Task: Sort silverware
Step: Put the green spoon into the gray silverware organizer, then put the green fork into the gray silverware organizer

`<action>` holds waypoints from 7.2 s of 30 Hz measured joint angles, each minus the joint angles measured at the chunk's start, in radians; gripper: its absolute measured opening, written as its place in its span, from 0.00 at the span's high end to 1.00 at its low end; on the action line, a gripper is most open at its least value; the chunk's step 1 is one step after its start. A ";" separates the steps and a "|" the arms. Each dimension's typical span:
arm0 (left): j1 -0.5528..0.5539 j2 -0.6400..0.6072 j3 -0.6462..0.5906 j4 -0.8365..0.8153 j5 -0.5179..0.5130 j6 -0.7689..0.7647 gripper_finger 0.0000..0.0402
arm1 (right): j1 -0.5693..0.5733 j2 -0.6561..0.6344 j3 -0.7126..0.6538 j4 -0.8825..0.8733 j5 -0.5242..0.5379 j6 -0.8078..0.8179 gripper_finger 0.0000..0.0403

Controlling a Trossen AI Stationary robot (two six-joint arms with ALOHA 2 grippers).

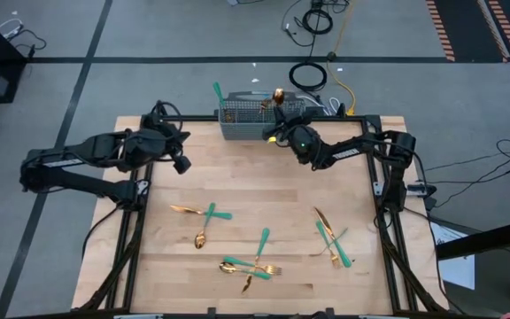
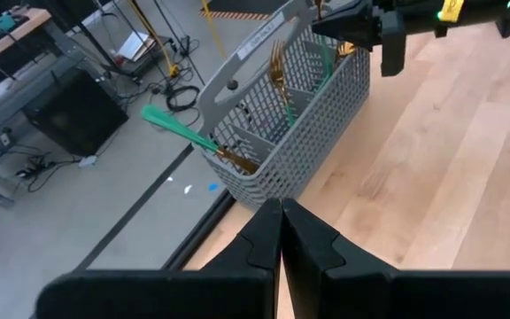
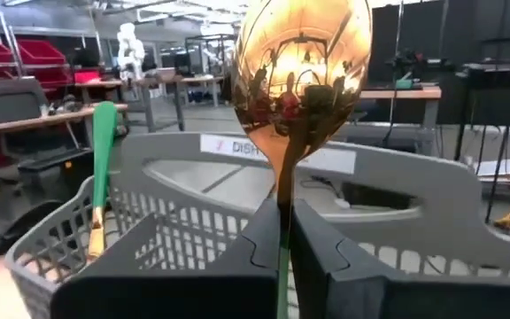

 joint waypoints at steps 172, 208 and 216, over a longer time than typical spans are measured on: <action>0.000 0.052 0.000 -0.065 0.017 -0.002 0.96 | 0.071 0.193 0.765 -0.706 -0.182 -0.178 1.00; 0.000 0.052 0.000 -0.087 -0.003 -0.001 0.96 | 0.067 0.306 0.699 -0.584 -0.064 -0.028 0.52; 0.000 0.052 0.000 -0.091 -0.002 0.002 0.96 | 0.143 0.020 0.702 -0.854 -0.056 -0.231 0.46</action>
